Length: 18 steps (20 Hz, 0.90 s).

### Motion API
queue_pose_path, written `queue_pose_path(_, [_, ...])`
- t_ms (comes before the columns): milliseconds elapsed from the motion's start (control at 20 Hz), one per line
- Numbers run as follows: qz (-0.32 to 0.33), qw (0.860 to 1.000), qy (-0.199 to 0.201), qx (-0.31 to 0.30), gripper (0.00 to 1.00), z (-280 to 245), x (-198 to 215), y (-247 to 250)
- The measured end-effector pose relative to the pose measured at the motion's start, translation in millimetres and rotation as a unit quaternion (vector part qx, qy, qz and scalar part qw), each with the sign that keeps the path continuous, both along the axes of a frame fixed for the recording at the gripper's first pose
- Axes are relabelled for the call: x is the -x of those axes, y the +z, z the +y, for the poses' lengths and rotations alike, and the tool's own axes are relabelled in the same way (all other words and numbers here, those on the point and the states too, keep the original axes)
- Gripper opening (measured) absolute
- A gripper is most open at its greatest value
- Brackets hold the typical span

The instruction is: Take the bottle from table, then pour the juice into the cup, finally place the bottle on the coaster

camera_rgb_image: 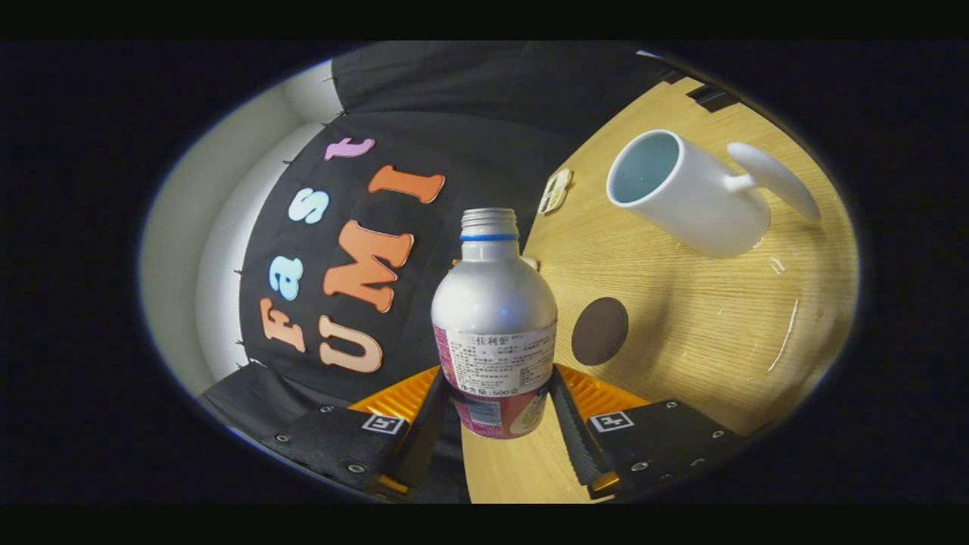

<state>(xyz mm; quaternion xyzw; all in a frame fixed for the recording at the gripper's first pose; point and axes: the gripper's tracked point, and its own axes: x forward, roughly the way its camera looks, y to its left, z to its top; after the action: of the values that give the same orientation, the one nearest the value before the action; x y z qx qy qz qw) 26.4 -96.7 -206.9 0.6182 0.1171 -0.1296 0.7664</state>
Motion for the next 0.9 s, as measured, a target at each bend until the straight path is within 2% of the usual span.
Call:
queue_pose_path(500, [-0.036, 0.991, -0.061, -0.117, 0.74, -16.1, -11.1, 14.5])
queue_pose_path(900, [-0.074, 0.97, -0.106, -0.205, 0.73, -29.0, -5.7, 24.4])
